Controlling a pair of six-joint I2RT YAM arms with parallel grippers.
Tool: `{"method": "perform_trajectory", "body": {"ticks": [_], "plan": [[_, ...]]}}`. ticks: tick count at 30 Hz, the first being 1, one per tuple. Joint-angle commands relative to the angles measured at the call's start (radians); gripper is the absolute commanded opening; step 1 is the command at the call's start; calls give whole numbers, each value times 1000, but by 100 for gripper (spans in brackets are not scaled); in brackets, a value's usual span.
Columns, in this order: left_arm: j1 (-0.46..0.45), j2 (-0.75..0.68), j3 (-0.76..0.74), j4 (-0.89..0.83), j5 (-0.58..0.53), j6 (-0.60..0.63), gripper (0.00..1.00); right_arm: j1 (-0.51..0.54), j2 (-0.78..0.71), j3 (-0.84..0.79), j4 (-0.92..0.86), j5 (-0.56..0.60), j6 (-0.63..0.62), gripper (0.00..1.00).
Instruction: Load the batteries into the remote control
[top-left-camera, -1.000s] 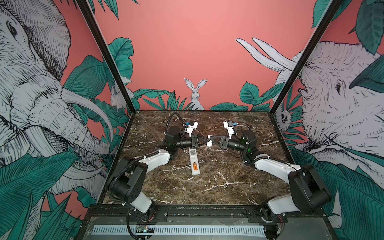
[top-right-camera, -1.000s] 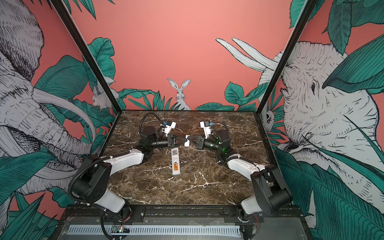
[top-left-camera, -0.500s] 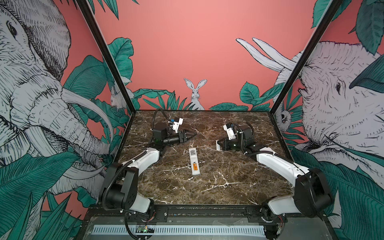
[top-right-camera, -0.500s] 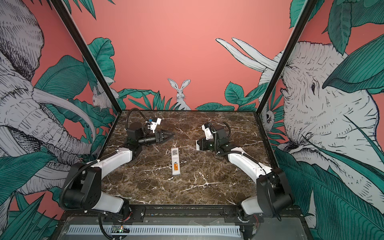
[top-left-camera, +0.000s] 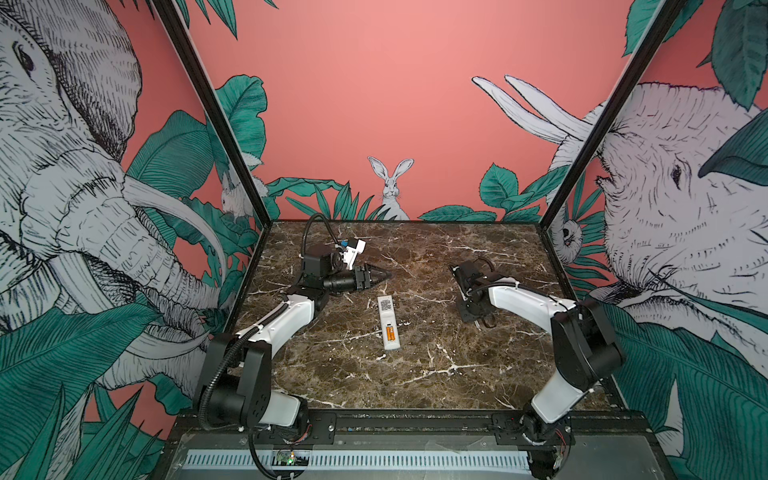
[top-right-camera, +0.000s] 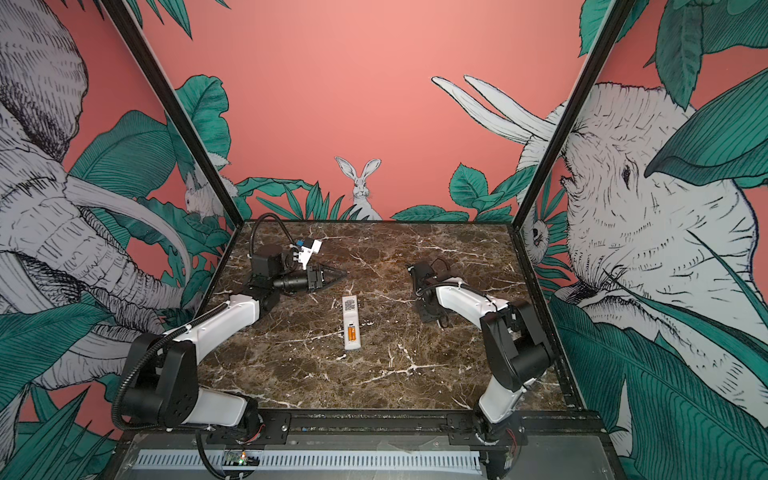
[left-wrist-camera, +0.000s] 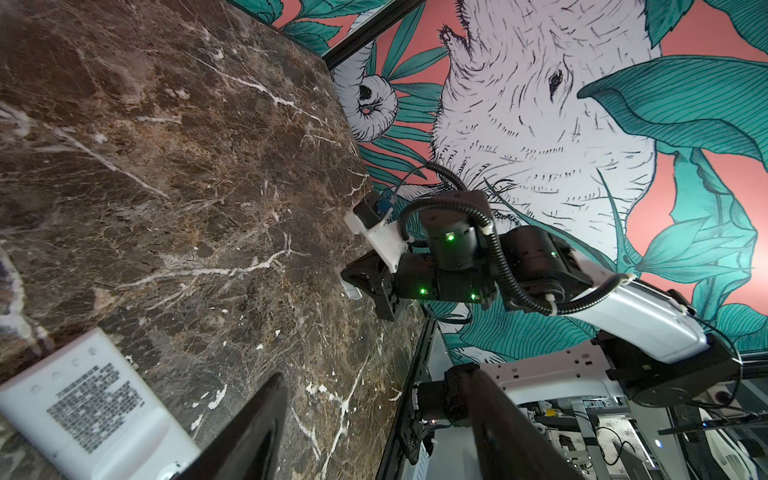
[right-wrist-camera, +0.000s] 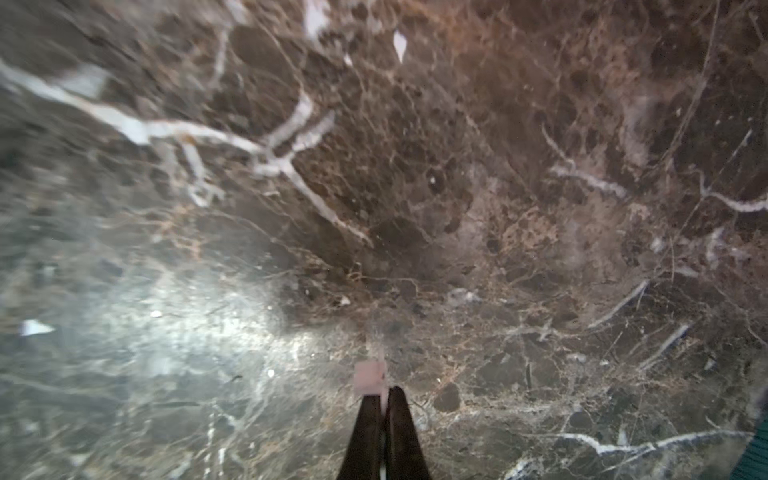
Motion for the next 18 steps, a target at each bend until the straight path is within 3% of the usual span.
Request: {"method": "perform_trajectory", "body": {"ticks": [1, 7, 12, 18], "plan": [[10, -45, -4, -14, 15, 29, 76, 44, 35, 17, -57, 110, 41, 0], [11, -42, -5, -20, 12, 34, 81, 163, 92, 48, -34, 193, 128, 4], [26, -40, 12, -36, 22, 42, 81, 207, 62, 39, 16, 146, 169, 33], [32, -41, 12, -40, 23, 47, 82, 175, -49, -42, 140, -41, 121, 53]]}}
